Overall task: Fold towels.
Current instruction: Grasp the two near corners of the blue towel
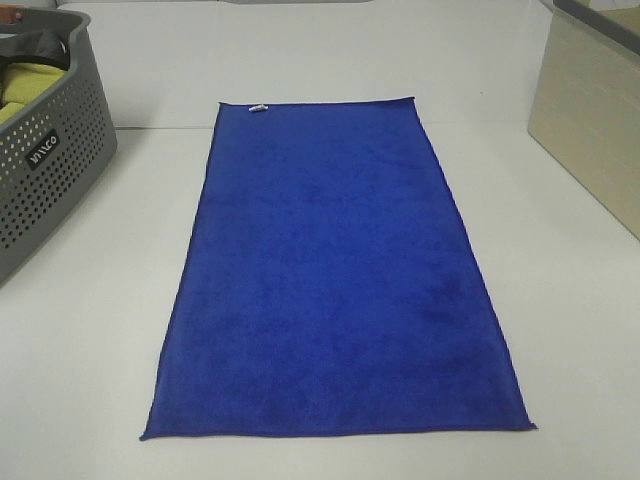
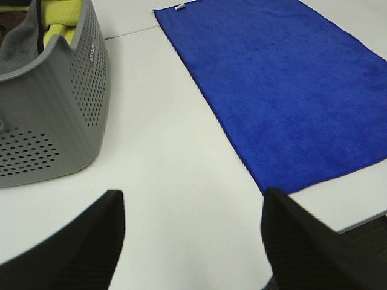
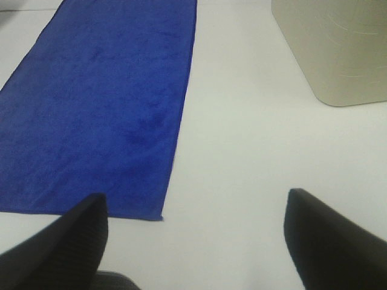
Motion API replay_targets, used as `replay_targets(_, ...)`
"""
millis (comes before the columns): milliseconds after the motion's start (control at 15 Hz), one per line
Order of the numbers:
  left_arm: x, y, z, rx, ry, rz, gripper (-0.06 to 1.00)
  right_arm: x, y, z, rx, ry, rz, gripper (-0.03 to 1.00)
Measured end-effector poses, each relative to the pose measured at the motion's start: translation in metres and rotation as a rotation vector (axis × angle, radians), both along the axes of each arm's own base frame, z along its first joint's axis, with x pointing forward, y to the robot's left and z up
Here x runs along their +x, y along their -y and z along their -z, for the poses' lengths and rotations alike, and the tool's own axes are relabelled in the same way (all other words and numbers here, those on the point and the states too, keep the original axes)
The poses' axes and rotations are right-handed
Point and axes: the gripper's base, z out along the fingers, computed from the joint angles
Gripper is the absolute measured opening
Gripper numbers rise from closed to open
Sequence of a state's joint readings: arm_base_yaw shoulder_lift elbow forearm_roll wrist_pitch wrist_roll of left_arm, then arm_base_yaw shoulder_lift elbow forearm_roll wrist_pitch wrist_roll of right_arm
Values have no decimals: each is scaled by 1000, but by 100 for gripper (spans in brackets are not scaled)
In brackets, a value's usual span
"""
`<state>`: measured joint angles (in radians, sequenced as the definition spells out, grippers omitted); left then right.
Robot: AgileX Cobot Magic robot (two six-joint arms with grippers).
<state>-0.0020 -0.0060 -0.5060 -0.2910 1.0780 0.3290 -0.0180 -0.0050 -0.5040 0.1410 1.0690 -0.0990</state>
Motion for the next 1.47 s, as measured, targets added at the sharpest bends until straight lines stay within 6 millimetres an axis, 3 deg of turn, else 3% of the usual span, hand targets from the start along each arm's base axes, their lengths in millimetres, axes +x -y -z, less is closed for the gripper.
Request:
replay_targets(67, 0, 0, -2, -19, 11, -11, 63, 0, 0, 0, 0, 3, 0, 76)
replay_targets(200, 11, 0, -20, -159, 178, -52, 63, 18, 1, -9, 41, -28, 28, 76)
replay_targets(400, 35, -1, -25, -281, 271, -95, 63, 62, 2, -9, 86, -181, 58, 76)
replay_targets(533, 59, 1, -17, -383, 176, -113, 63, 92, 1, 0, 102, -328, 65, 76)
replay_targets(667, 94, 6, -5, -496, -45, -144, 63, 119, 0, 10, 128, -475, 68, 76)
replay_targets(733, 101, 7, -2, -513, -86, -152, 63, 125, -1, 12, 135, -510, 68, 76)
replay_targets(800, 123, 10, 11, -560, -244, -180, 63, 142, -2, 20, 152, -593, 70, 76)
replay_targets(1067, 167, 15, 56, -561, -566, -208, 63, 180, -5, 47, 171, -747, 26, 76)
replay_targets(1133, 182, 18, 78, -562, -680, -204, 63, 193, -9, 60, 193, -783, -6, 76)
replay_targets(1467, 210, 26, 130, -575, -858, -139, 63, 221, -14, 92, 234, -807, -64, 76)
